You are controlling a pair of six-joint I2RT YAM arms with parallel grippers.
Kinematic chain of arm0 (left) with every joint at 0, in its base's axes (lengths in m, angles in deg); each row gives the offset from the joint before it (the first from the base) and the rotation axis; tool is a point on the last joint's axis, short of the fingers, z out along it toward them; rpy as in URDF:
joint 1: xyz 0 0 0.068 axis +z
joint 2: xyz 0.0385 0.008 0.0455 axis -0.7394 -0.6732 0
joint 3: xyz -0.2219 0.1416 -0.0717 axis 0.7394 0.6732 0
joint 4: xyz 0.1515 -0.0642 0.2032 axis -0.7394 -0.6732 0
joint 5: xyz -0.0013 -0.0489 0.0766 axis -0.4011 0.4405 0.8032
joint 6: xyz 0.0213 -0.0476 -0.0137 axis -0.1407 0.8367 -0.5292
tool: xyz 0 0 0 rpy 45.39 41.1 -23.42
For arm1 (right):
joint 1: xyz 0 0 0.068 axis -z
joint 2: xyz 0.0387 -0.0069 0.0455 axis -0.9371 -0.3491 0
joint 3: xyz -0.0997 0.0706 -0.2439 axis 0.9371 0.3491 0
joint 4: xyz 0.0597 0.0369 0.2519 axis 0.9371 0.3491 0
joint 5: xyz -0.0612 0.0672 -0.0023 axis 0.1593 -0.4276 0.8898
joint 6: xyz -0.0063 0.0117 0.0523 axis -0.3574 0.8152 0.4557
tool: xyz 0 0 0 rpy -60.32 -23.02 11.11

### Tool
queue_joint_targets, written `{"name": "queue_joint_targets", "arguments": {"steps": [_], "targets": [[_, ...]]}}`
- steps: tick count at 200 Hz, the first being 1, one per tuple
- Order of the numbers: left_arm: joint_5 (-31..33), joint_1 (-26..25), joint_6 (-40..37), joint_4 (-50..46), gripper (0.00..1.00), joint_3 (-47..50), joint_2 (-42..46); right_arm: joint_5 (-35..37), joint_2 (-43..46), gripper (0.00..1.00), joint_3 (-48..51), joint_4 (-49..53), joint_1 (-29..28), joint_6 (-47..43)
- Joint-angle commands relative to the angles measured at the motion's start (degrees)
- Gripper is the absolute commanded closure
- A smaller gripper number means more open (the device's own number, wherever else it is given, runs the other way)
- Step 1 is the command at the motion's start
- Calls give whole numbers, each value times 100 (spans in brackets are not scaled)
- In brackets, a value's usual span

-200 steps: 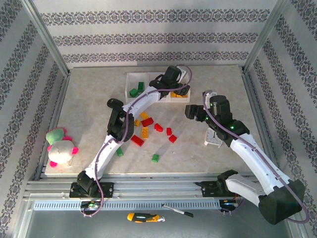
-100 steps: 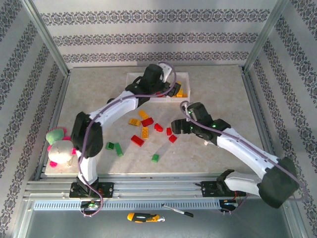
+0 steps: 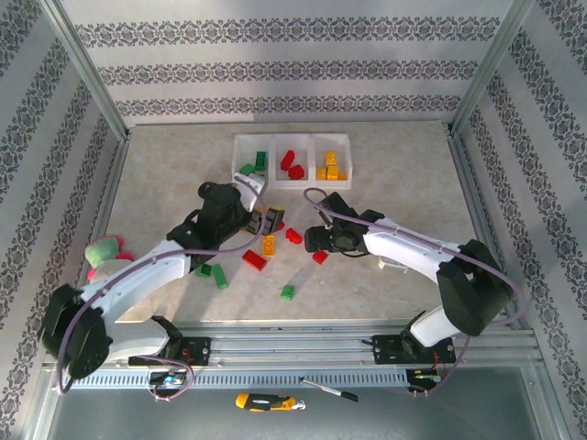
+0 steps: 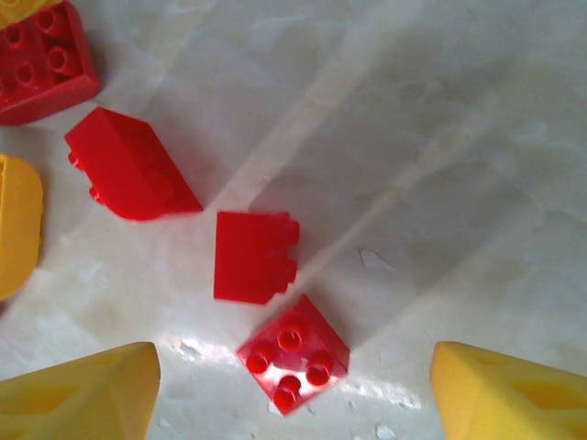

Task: Sort the legos into containers by color
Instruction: Pick up the lego from the center of the table.

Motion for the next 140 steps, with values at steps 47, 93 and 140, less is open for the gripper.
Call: {"name": "queue_joint_targets", "arguments": {"steps": [47,93,140], "targets": [[-1206,9,-632,-338,1,704,874,-418,-1278,41,-879,90,-15,300],[-1651,9,-765,-366,1,834,919,-625,-1643,62,-1070,251,79,186],[-1264,9,-642,-307,1,882,854,-522,-1271,78,-1157,545,141,-15]]}}
